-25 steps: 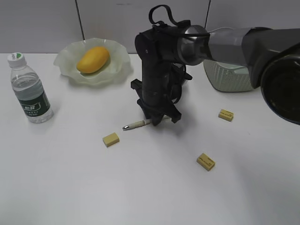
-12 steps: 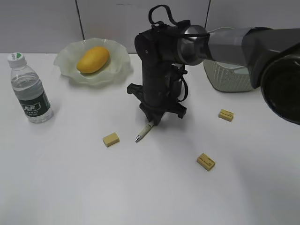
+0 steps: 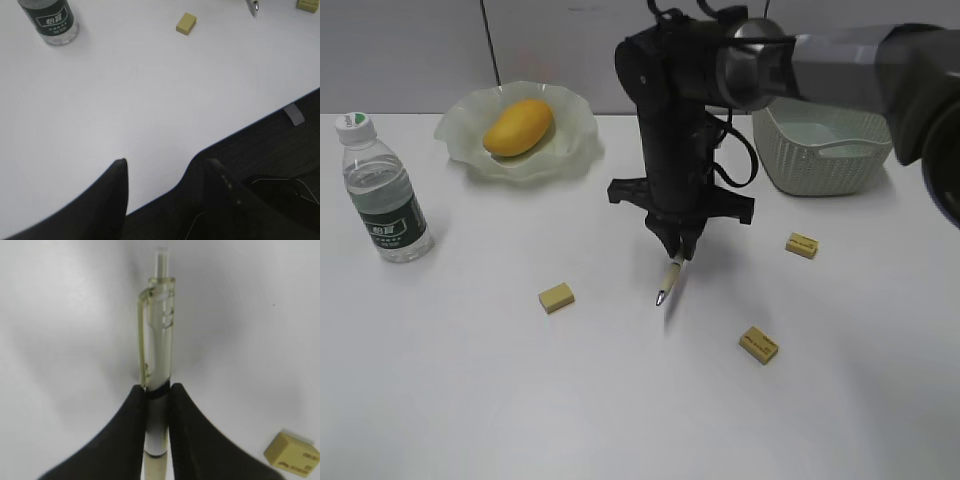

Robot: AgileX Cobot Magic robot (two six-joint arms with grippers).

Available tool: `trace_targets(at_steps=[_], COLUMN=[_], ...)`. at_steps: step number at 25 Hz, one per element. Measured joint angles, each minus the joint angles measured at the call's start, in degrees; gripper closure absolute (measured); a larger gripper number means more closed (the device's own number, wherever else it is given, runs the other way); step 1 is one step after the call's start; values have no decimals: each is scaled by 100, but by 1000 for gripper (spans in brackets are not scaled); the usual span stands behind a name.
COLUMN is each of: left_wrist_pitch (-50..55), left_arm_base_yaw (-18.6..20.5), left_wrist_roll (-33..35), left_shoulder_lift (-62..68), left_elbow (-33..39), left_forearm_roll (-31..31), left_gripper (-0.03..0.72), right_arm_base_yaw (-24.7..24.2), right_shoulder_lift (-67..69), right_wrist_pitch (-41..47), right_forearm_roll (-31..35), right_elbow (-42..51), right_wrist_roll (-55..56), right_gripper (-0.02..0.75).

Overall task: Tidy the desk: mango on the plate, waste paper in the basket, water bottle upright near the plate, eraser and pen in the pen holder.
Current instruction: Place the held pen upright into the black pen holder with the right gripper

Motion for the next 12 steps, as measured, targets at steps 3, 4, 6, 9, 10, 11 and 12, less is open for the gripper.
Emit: trace_targets(at_steps=[3, 4, 6, 9, 10, 11, 12], left_wrist_pitch=[0, 0, 0, 0, 0, 0, 0], left_arm_base_yaw=[0, 0, 0, 0, 0, 0, 0], left_wrist_roll=[0, 0, 0, 0, 0, 0, 0], left_shoulder_lift=[0, 0, 0, 0, 0, 0, 0], left_elbow=[0, 0, 0, 0, 0, 0, 0], left_forearm_roll=[0, 0, 0, 0, 0, 0, 0], left_gripper=[316, 316, 316, 316, 316, 316, 316], right_arm_base_yaw=[0, 0, 0, 0, -4, -27, -53], right_shoulder_lift=[-294, -395, -577, -847, -940, -1031, -1099], right_wrist_pitch=[78, 78, 78, 78, 78, 78, 78], right_forearm_roll=[-5, -5, -63, -311, -402, -474, -534], right_elbow=[0, 0, 0, 0, 0, 0, 0], right_wrist_roll=[-173, -265, -468, -796, -895, -982, -1050], right_gripper=[615, 615, 616, 616, 616, 616, 616])
